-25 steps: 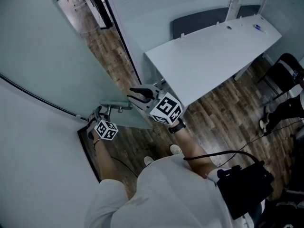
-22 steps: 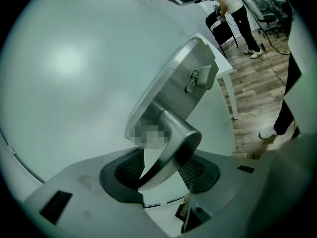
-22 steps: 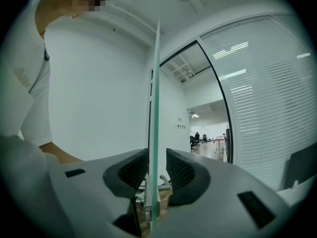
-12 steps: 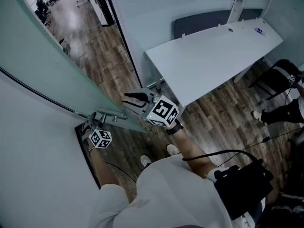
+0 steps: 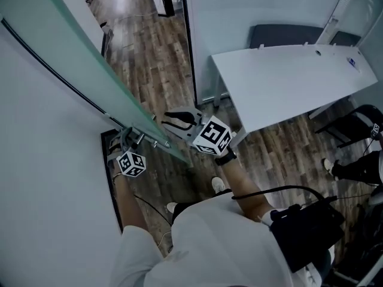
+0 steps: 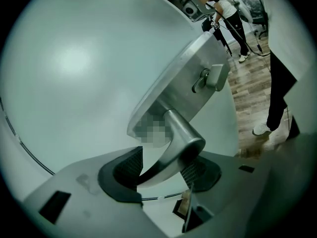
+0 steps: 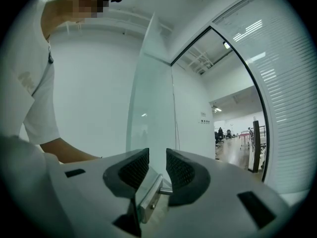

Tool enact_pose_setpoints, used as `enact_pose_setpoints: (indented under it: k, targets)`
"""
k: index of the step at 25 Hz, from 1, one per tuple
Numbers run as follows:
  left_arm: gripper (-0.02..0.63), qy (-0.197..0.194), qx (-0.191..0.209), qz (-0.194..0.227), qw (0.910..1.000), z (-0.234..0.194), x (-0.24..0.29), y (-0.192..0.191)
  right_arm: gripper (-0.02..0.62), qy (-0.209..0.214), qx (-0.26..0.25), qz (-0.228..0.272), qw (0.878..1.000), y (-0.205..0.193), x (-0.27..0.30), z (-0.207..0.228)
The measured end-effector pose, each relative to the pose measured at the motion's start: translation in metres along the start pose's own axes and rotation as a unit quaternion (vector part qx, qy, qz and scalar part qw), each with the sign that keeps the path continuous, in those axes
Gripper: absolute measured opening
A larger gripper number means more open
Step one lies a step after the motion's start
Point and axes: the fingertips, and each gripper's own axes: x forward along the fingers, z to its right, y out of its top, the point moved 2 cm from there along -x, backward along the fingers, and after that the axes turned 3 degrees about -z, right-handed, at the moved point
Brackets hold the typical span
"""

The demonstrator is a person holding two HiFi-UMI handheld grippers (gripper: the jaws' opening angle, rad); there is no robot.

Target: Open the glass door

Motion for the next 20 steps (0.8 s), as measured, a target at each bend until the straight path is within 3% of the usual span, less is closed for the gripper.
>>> enact_pose_setpoints:
  k: [9, 14, 20]
  targets:
    - [0.190, -0.010, 0.018, 0.036, 0.9991, 0.006, -0.040, -0.013, 0.107, -0.018, 0.001, 0.018, 1.000, 0.019, 0.025, -0.025]
    - [0.190, -0.018, 0.032, 0.062, 0.9974, 0.009, -0.059, -0.048, 0.107, -0.039, 0.009, 0.016, 0.999, 0.012, 0.053, -0.058]
    - [0.190, -0.031, 0.050, 0.044, 0.9973, 0.018, -0.080, -0.077, 0.107, -0.024, -0.007, -0.004, 1.000, 0.003, 0.067, -0.088]
